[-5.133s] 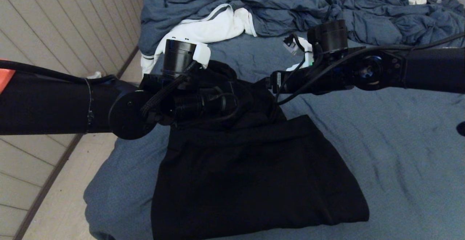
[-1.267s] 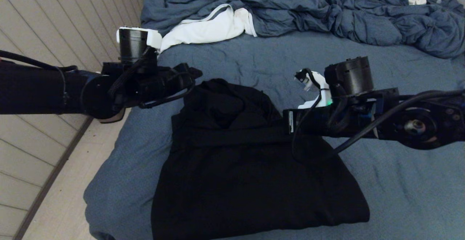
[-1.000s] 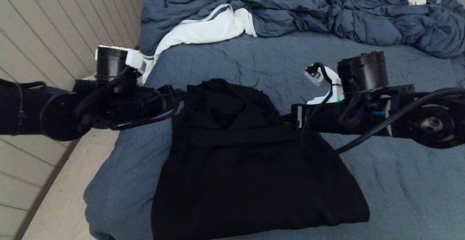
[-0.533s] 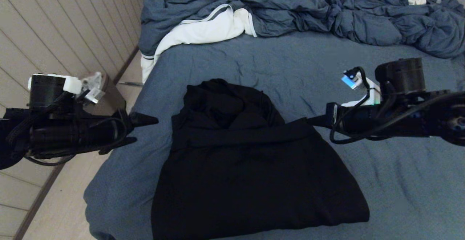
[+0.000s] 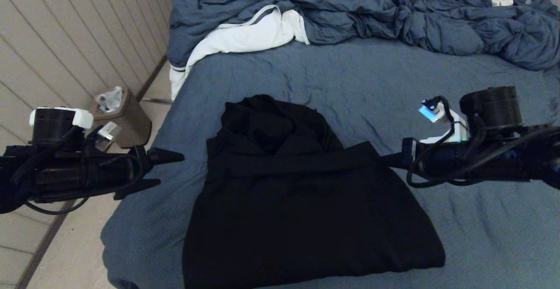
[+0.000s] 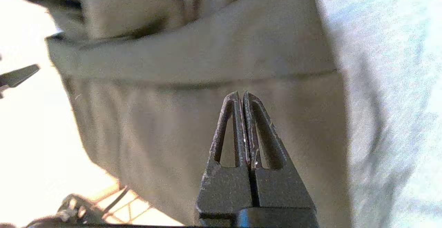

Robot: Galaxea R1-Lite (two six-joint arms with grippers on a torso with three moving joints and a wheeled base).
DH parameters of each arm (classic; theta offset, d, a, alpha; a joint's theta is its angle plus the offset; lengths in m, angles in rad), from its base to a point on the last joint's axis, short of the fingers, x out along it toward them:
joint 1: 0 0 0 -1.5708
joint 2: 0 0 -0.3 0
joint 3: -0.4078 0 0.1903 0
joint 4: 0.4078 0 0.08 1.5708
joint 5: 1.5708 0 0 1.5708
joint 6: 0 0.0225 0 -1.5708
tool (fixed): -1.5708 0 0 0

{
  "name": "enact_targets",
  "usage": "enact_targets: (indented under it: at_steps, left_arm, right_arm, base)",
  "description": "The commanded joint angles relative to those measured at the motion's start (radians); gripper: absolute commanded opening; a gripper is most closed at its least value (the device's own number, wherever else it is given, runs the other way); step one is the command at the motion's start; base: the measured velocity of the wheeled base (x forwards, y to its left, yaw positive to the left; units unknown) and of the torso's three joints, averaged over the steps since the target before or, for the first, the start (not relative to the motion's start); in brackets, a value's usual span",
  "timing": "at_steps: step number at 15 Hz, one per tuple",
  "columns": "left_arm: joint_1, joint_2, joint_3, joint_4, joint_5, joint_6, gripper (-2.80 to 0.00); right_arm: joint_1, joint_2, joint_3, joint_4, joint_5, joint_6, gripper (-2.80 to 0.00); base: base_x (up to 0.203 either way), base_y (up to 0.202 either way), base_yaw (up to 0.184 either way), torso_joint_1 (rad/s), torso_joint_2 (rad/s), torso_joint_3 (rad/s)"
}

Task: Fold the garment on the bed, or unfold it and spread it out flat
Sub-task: Fold the black sweatshirt

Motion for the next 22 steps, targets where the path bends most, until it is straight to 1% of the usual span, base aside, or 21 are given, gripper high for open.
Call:
enact_targets:
  at_steps: [1, 2, 3, 4, 5, 7, 10, 13, 14, 15, 16, 19, 22]
  left_arm:
    - [0.006, 0.006, 0.028, -0.051, -0.003, -0.005, 0.0]
    - [0.007, 0.0, 0.047, -0.104, 0.002, -0.007, 0.0]
    - [0.007, -0.005, 0.069, -0.143, 0.002, -0.011, -2.8]
    - [0.007, -0.006, 0.078, -0.153, -0.001, -0.01, -2.8]
    - [0.006, -0.01, 0.09, -0.153, -0.006, -0.009, -2.8]
    - [0.006, -0.002, 0.096, -0.165, -0.003, -0.003, -2.8]
    - [0.005, -0.003, 0.112, -0.179, -0.002, -0.01, -2.8]
    - [-0.007, 0.009, 0.143, -0.179, -0.008, -0.003, -2.8]
    - [-0.01, 0.028, 0.145, -0.182, -0.02, -0.002, -2.8]
    - [-0.012, 0.03, 0.145, -0.195, -0.04, -0.001, -2.8]
    - [-0.012, 0.018, 0.149, -0.208, -0.043, 0.001, -2.8]
    - [-0.01, 0.003, 0.15, -0.233, -0.035, 0.002, -2.8]
    - [-0.011, 0.005, 0.162, -0.222, -0.044, -0.008, -2.8]
  right_arm:
    - [0.001, -0.064, 0.042, -0.002, 0.016, 0.002, -2.8]
    - [-0.001, -0.093, 0.068, -0.006, 0.039, 0.001, -2.8]
    - [-0.006, -0.105, 0.077, -0.008, 0.079, 0.001, -2.8]
    - [-0.007, -0.106, 0.078, -0.008, 0.107, 0.002, -2.8]
    - [-0.006, -0.099, 0.081, -0.008, 0.116, 0.0, -2.8]
    - [-0.006, -0.087, 0.081, -0.008, 0.117, 0.0, -2.8]
    - [-0.012, -0.071, 0.104, -0.023, 0.117, -0.011, -2.8]
    - [-0.035, -0.045, 0.158, -0.143, 0.118, -0.011, -2.8]
    - [-0.035, -0.042, 0.171, -0.167, 0.118, -0.01, -2.8]
    - [-0.038, -0.04, 0.173, -0.172, 0.117, -0.01, -2.8]
    - [-0.038, -0.037, 0.173, -0.172, 0.117, -0.01, -2.8]
    - [-0.038, -0.039, 0.175, -0.174, 0.112, -0.008, -2.8]
    - [-0.075, -0.031, 0.164, -0.174, 0.117, -0.008, -2.8]
  base:
    - [0.0, 0.0, 0.0, 0.0, 0.0, 0.0]
    - [0.0, 0.0, 0.0, 0.0, 0.0, 0.0]
    - [0.0, 0.0, 0.0, 0.0, 0.0, 0.0]
    - [0.0, 0.0, 0.0, 0.0, 0.0, 0.0]
    - [0.0, 0.0, 0.0, 0.0, 0.0, 0.0]
    - [0.0, 0.0, 0.0, 0.0, 0.0, 0.0]
    - [0.0, 0.0, 0.0, 0.0, 0.0, 0.0]
    - [0.0, 0.0, 0.0, 0.0, 0.0, 0.0]
    - [0.0, 0.0, 0.0, 0.0, 0.0, 0.0]
    - [0.0, 0.0, 0.0, 0.0, 0.0, 0.0]
    - [0.0, 0.0, 0.0, 0.0, 0.0, 0.0]
    - [0.0, 0.0, 0.0, 0.0, 0.0, 0.0]
    - [0.0, 0.0, 0.0, 0.0, 0.0, 0.0]
